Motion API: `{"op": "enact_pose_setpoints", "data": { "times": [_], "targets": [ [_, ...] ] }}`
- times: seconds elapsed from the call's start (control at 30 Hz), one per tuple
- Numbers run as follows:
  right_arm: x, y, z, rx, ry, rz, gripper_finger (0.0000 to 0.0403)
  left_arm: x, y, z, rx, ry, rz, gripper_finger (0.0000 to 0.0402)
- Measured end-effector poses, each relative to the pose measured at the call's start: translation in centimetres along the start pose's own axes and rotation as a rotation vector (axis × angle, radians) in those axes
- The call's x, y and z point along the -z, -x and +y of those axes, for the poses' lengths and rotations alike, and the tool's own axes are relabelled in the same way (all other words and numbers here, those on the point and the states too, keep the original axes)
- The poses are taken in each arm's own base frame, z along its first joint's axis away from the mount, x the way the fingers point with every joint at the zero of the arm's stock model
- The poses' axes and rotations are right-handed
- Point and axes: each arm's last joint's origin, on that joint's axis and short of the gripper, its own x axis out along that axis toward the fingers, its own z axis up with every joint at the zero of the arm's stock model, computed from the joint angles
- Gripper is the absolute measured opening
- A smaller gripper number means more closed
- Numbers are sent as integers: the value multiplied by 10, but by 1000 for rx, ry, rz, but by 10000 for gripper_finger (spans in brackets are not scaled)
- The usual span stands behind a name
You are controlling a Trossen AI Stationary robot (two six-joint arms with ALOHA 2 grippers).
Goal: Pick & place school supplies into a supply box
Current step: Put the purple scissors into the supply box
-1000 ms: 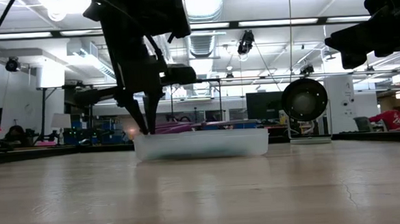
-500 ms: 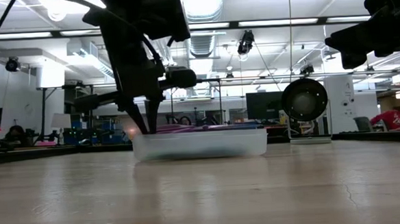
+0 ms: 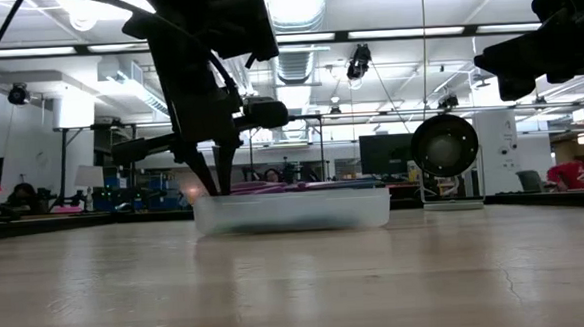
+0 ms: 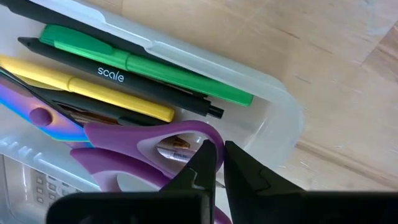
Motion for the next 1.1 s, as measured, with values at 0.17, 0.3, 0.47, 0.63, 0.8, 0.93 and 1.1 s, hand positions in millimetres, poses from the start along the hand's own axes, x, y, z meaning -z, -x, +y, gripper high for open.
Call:
{"op": "enact_pose_setpoints", "data": {
  "times": [0.17, 0.3, 0.47, 0.63, 0.8, 0.93, 1.1],
  "targets": [
    [0, 0, 0, 0, 0, 0, 72, 0, 0, 0, 0, 0, 0, 2],
    [0, 0, 0, 0, 0, 0, 68, 0, 0, 0, -5, 2, -2, 3],
    [0, 0, 0, 0, 0, 0, 72, 0, 0, 1, -6, 2, -2, 3],
    [0, 0, 0, 0, 0, 0, 79, 0, 0, 1, -7, 3, -2, 3],
    [0, 0, 0, 0, 0, 0, 82, 0, 0, 1, -7, 3, -2, 3],
    [0, 0, 0, 0, 0, 0, 76, 0, 0, 1, -8, 3, -3, 5],
    [0, 0, 0, 0, 0, 0, 68, 0, 0, 1, -10, 4, -3, 18]
  ]
}}
